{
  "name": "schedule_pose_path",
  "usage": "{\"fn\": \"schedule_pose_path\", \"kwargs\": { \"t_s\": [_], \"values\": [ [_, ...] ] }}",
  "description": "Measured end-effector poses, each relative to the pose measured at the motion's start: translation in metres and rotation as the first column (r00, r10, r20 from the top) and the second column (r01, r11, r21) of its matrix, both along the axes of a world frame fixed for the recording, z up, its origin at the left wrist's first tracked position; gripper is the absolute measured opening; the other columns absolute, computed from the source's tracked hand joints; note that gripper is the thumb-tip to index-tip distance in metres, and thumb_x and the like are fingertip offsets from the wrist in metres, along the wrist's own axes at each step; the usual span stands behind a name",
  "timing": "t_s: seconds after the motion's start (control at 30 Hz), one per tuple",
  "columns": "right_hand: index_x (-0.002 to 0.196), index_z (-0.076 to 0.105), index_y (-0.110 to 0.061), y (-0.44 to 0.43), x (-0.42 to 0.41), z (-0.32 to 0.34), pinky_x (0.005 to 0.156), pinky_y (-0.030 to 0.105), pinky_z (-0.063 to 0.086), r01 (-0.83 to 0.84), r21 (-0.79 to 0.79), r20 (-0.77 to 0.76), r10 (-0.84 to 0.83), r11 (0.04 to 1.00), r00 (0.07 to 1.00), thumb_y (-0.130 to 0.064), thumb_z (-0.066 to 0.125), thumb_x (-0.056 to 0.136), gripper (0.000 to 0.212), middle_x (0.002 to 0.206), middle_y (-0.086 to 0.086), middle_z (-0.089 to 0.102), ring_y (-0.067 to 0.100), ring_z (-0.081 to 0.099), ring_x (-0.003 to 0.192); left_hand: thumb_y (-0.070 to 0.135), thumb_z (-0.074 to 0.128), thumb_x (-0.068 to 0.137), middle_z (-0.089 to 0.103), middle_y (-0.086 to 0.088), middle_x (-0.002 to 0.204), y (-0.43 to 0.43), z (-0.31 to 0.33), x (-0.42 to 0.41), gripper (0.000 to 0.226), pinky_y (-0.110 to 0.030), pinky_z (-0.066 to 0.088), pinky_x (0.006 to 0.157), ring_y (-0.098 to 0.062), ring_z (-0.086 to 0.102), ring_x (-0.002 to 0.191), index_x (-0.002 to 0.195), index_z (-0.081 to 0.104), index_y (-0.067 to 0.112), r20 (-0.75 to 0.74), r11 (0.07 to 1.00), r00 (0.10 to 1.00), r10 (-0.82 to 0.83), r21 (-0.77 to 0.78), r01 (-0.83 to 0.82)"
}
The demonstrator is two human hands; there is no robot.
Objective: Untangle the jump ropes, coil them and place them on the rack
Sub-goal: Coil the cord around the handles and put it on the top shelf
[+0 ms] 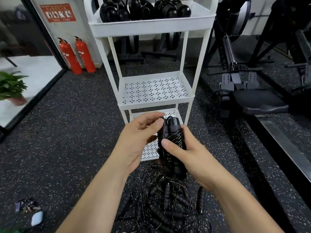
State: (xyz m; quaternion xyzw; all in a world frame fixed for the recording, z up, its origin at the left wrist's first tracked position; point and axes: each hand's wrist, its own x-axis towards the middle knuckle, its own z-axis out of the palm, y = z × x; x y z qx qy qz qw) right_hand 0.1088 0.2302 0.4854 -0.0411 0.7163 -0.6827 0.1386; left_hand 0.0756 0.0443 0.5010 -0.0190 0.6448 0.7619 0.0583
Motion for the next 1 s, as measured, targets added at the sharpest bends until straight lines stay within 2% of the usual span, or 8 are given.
{"fn": "schedule_pose_path", "kwargs": {
  "t_s": [0.13,0.3,0.43,0.57,0.67,0.8,0.9,1.0],
  "values": [
    [0.129,0.055,-0.051,0.005,-0.002,0.002,0.103,0.056,0.058,-0.038,0.059,-0.013,0.039,0.998,0.999,-0.066,0.076,0.091,0.046,0.118,-0.01,0.078,0.019,0.076,0.111,0.015,0.073,0.097,0.072,-0.019,0.134,0.004,-0.001,0.0,0.03,-0.055,0.044,0.12,-0.042,0.06,0.135,0.126,0.077,0.013,0.054,0.995,0.998,-0.032,0.097,0.026],
    [0.131,0.052,-0.049,0.009,-0.002,0.008,0.101,0.051,0.059,-0.048,0.136,-0.054,0.056,0.989,0.997,-0.062,0.072,0.095,0.043,0.116,-0.015,0.078,0.011,0.076,0.105,0.013,0.058,0.107,0.074,-0.021,0.13,0.017,0.0,0.004,0.03,-0.055,0.044,0.121,-0.041,0.061,0.134,0.131,0.075,0.011,0.064,0.983,0.998,-0.013,0.181,0.002],
    [0.129,0.054,-0.048,0.01,-0.001,0.009,0.102,0.056,0.059,-0.045,0.074,-0.035,0.048,0.996,0.998,-0.063,0.074,0.094,0.043,0.116,-0.008,0.079,0.021,0.078,0.108,0.015,0.058,0.109,0.077,-0.01,0.128,0.019,-0.001,0.005,0.028,-0.052,0.045,0.119,-0.027,0.066,0.131,0.126,0.079,0.02,-0.033,0.996,0.998,0.056,0.073,-0.053],
    [0.13,0.056,-0.044,0.01,0.0,0.01,0.1,0.063,0.058,-0.015,-0.004,-0.03,0.015,1.0,0.999,-0.059,0.078,0.091,0.046,0.114,0.003,0.079,0.034,0.078,0.106,0.003,0.062,0.104,0.078,-0.003,0.125,0.024,0.001,0.007,0.033,-0.045,0.048,0.116,-0.018,0.069,0.125,0.125,0.08,0.022,-0.125,0.997,0.989,0.079,0.028,-0.076],
    [0.132,0.053,-0.046,0.011,0.002,0.013,0.101,0.059,0.059,-0.046,0.053,-0.066,0.05,0.998,0.997,-0.059,0.074,0.097,0.043,0.115,-0.002,0.079,0.026,0.078,0.107,-0.001,0.063,0.101,0.08,-0.002,0.117,0.026,0.002,0.009,0.034,-0.04,0.054,0.109,-0.017,0.072,0.117,0.12,0.081,0.021,-0.155,0.993,0.981,0.117,0.012,-0.116],
    [0.132,0.049,-0.049,0.01,0.003,0.014,0.101,0.047,0.058,-0.032,0.192,-0.115,0.055,0.981,0.992,-0.059,0.07,0.098,0.041,0.114,-0.015,0.077,0.008,0.075,0.105,0.005,0.062,0.103,0.076,-0.015,0.123,0.027,0.0,0.008,0.027,-0.057,0.05,0.114,-0.038,0.068,0.125,0.117,0.081,0.018,-0.079,0.992,0.991,0.105,0.082,-0.098],
    [0.131,0.045,-0.052,0.006,0.005,0.009,0.099,0.043,0.058,-0.05,0.297,-0.13,0.092,0.954,0.987,-0.066,0.068,0.095,0.045,0.112,-0.018,0.076,0.002,0.073,0.101,0.017,0.056,0.108,0.075,-0.003,0.123,0.032,0.001,0.005,0.03,-0.054,0.049,0.116,-0.023,0.069,0.121,0.107,0.085,0.025,-0.068,0.992,0.993,0.095,-0.075,-0.1],
    [0.136,0.046,-0.052,0.002,0.006,0.005,0.101,0.046,0.059,-0.019,0.25,-0.121,0.051,0.968,0.991,-0.066,0.068,0.095,0.048,0.115,-0.015,0.076,0.005,0.074,0.104,0.029,0.056,0.11,0.074,0.001,0.124,0.03,0.003,0.001,0.029,-0.053,0.05,0.114,-0.017,0.07,0.119,0.108,0.085,0.031,-0.072,0.986,0.995,0.072,-0.143,-0.082]
  ]
}}
